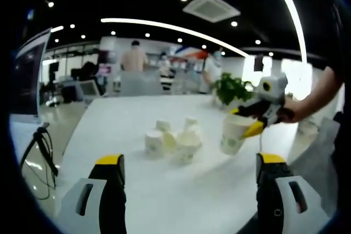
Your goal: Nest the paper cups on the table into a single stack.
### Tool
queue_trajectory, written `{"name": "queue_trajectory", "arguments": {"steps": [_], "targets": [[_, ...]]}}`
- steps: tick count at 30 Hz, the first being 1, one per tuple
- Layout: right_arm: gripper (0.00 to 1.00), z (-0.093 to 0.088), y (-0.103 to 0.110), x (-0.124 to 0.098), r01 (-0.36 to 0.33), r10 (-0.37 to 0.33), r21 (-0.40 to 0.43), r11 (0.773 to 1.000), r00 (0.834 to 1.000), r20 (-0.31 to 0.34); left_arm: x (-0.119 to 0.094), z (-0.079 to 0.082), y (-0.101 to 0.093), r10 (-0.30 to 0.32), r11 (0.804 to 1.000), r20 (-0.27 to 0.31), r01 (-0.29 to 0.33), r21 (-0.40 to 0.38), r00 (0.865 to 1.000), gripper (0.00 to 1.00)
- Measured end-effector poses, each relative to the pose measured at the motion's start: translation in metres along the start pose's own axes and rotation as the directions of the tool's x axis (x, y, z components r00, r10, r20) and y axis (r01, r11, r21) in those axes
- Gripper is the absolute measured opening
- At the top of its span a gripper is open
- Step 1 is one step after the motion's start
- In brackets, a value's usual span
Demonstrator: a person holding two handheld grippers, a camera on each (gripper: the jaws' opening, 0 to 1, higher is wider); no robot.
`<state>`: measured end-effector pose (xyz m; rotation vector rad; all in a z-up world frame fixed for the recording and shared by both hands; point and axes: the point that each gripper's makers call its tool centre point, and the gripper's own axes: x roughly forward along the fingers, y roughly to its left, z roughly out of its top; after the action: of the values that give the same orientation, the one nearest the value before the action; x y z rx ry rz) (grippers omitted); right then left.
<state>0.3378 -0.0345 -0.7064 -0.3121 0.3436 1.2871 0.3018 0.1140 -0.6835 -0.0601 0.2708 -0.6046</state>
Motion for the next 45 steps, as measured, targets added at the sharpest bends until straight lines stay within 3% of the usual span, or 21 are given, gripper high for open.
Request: {"name": "queue_trajectory", "arguments": {"steps": [11,23,32,45], "targets": [[0.45,-0.013,0.029,0.017,-0.070,0.070,-0.023,0.997,0.997,-0.021,-0.001,-0.001,-0.001,0.000,1.000,-0.002,0.000,-0.004,1.000,1.00],[0.45,-0.042,0.060,0.038,-0.141,0.139,-0.022,0.990,0.988,-0.066,-0.002,-0.005,-0.002,0.001,1.000,-0.009,-0.001,-0.014,1.000,1.00],[0.45,-0.061,0.068,0.045,-0.153,0.152,0.000,0.988,0.984,-0.089,-0.001,-0.006,-0.003,-0.007,1.000,-0.015,0.007,-0.016,1.000,1.00],[0.45,-0.074,0.071,0.050,-0.140,0.141,0.022,0.990,0.985,-0.095,-0.002,-0.010,-0.004,-0.018,1.000,-0.038,0.018,-0.006,0.999,1.00]]}}
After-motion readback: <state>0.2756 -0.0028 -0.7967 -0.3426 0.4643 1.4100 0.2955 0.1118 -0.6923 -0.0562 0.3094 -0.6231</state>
